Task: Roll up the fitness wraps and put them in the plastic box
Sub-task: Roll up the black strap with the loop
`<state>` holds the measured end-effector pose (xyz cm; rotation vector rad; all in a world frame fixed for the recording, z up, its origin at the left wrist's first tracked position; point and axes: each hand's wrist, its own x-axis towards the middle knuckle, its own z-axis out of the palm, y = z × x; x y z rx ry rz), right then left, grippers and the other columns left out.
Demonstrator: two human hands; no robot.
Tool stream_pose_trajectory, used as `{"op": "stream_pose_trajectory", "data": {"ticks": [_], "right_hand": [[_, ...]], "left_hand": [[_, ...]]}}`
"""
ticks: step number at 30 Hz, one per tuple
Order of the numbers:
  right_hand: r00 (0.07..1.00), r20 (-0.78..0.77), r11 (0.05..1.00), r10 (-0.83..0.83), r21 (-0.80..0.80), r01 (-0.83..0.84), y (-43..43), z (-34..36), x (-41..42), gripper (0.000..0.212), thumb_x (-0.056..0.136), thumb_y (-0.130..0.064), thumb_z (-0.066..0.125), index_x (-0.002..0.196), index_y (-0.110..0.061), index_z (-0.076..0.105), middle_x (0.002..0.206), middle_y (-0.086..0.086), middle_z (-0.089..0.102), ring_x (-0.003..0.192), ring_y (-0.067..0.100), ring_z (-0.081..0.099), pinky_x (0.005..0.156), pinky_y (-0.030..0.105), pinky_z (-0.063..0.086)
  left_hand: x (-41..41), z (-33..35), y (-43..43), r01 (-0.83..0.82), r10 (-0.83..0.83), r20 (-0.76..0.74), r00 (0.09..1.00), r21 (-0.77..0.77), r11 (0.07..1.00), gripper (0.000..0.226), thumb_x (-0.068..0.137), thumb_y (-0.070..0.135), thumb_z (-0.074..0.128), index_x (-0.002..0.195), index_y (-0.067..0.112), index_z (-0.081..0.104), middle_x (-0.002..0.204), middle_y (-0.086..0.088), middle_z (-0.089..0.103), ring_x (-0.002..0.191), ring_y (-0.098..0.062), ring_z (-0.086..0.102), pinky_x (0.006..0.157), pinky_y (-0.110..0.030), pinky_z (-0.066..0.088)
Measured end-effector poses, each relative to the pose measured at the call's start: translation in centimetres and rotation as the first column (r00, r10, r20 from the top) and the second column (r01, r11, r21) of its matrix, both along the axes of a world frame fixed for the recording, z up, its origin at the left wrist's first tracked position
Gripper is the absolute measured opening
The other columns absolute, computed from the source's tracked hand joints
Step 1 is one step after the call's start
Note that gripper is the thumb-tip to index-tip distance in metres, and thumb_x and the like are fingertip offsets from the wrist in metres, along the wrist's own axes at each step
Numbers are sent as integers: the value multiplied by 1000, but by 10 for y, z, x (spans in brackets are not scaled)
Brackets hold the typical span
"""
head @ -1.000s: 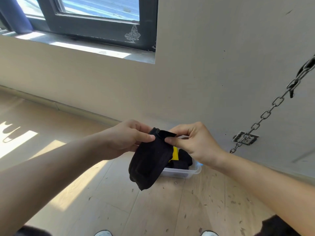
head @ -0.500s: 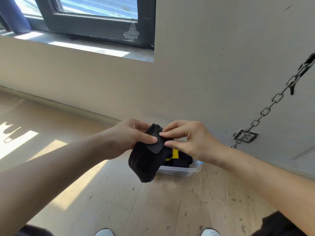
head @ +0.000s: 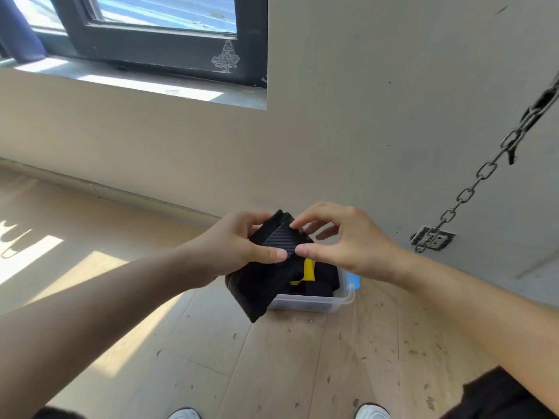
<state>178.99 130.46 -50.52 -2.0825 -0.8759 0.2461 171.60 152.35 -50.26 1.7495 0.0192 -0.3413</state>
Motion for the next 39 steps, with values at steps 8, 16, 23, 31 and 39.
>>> {"op": "stream_pose_trajectory", "data": {"ticks": [8,16,23,31,39], "right_hand": [[984,-115,967,135,-201,-156,-2,13,-2,36,84,-35,80,117,-34,67,125,-22,62,123,-8,47,107,10,34],[925,-339,969,172,-112,-221,-7,20,6,26,82,-14,81,80,-9,55,70,-4,57,66,12,53,59,24,40],[906,-417,976,74,-154,-151,-25,24,27,26,84,4,73,101,-11,61,86,10,70,70,18,65,63,27,54],[904,-421,894,81,-370,-253,-35,16,32,30,89,-20,77,116,-27,69,104,0,74,89,9,70,87,28,51],[811,-564,948,156,-145,-283,-11,15,-3,43,89,-43,73,128,-26,63,123,-2,68,109,13,69,96,38,58]], "left_hand": [[-5,6,-2,158,-174,66,982,198,967,24,80,4,85,101,14,76,93,-9,79,88,-26,76,78,-34,59],[-6,8,7,199,-211,16,977,273,941,20,85,22,82,96,11,71,92,-9,79,90,-30,76,82,-42,59],[0,2,49,300,-288,-96,953,448,842,1,91,20,77,90,20,77,91,-3,79,91,-25,75,87,-42,57],[-1,7,37,351,-339,-93,936,303,886,15,96,24,71,100,11,76,99,-27,69,88,-30,68,85,-44,51],[-7,10,3,132,-136,46,990,96,987,18,94,20,66,99,5,73,86,-9,73,78,-17,69,67,-23,54]]}}
